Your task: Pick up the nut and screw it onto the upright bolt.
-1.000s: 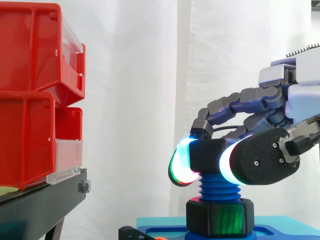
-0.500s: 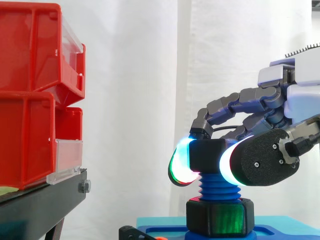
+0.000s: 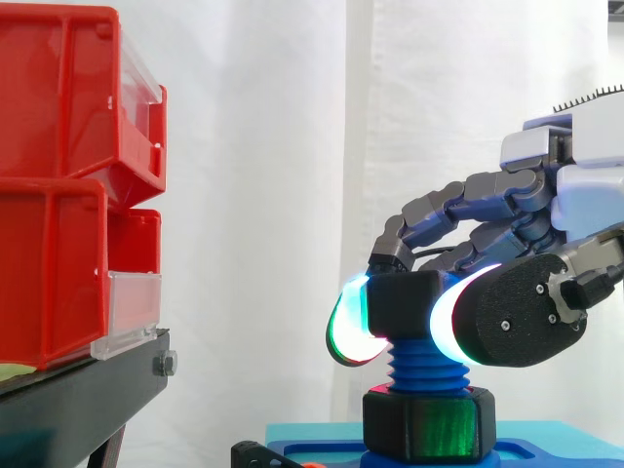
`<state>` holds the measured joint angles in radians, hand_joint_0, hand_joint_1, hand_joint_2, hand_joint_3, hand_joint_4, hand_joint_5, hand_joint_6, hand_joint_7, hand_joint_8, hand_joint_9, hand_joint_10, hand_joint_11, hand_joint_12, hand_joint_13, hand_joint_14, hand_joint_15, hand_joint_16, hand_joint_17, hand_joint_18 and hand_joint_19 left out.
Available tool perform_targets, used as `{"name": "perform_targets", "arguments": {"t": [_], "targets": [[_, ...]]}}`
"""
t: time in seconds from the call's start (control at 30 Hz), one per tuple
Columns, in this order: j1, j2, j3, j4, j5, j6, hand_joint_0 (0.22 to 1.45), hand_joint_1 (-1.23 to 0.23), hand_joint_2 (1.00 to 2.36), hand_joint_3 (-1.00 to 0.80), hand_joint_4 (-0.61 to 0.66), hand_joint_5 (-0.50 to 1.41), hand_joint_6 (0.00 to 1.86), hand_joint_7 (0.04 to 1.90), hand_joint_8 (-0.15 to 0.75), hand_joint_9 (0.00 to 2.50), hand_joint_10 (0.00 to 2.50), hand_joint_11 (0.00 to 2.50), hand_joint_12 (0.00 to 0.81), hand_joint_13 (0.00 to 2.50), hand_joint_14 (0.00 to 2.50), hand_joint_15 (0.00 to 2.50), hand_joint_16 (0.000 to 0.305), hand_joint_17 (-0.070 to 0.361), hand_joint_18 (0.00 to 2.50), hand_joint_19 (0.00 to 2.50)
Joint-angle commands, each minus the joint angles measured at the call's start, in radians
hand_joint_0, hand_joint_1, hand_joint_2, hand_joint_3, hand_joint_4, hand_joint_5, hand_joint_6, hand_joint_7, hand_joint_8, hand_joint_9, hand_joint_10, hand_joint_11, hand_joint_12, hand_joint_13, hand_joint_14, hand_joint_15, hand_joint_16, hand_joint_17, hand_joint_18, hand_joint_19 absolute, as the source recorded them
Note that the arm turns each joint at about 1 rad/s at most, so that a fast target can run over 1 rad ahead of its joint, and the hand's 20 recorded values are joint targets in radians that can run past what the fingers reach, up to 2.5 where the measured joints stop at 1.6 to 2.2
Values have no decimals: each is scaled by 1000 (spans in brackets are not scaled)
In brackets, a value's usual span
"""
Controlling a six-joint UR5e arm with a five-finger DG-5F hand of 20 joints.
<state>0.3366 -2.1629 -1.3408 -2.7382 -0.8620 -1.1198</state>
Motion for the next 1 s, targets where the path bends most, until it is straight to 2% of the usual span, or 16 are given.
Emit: {"name": "perform_targets", "arguments": {"t": [0.0,0.2,0.37,0.43,0.5,0.6,0.73,0.77,0.83,0.87,0.97], "targets": [[-1,0,0,0,0,0,399,-796,1000,-500,272,-220,502,787,347,351,0,0,482,450,0,0,64,143,383,63],[-4,0,0,-3,-12,0,364,-792,1000,-500,247,-240,502,713,348,286,0,0,497,390,0,0,69,155,341,31],[-4,2,2,-3,-20,0,325,-797,1000,-500,213,-265,501,631,342,180,0,0,503,251,0,0,75,168,208,0],[-4,0,23,-6,-26,2,317,-778,1000,-500,200,-276,501,625,327,116,0,0,500,187,0,0,76,170,128,0],[-5,2,37,-32,-37,2,309,-729,1000,-500,178,-292,501,625,315,40,0,0,493,107,0,0,76,171,0,0],[-7,2,57,-74,-46,2,296,-673,1000,-500,152,-300,501,597,304,0,0,0,484,2,0,0,77,173,0,0],[-7,2,97,-149,-49,5,287,-632,1000,-500,156,-300,501,591,306,0,0,0,487,0,0,0,77,172,0,0],[-8,2,104,-167,-49,5,286,-584,1000,-500,157,-300,501,594,309,0,0,0,489,0,0,0,76,172,0,0],[-8,2,115,-187,-49,5,286,-550,1000,-500,174,-287,501,592,318,0,0,0,492,1,0,0,77,174,0,0],[-8,2,123,-204,-49,5,294,-469,1000,-500,188,-277,501,593,317,0,0,0,491,0,0,0,77,173,0,0],[-8,2,124,-209,-49,5,296,-383,1000,-500,198,-256,501,612,321,0,0,0,492,0,0,0,78,174,0,0]]}}
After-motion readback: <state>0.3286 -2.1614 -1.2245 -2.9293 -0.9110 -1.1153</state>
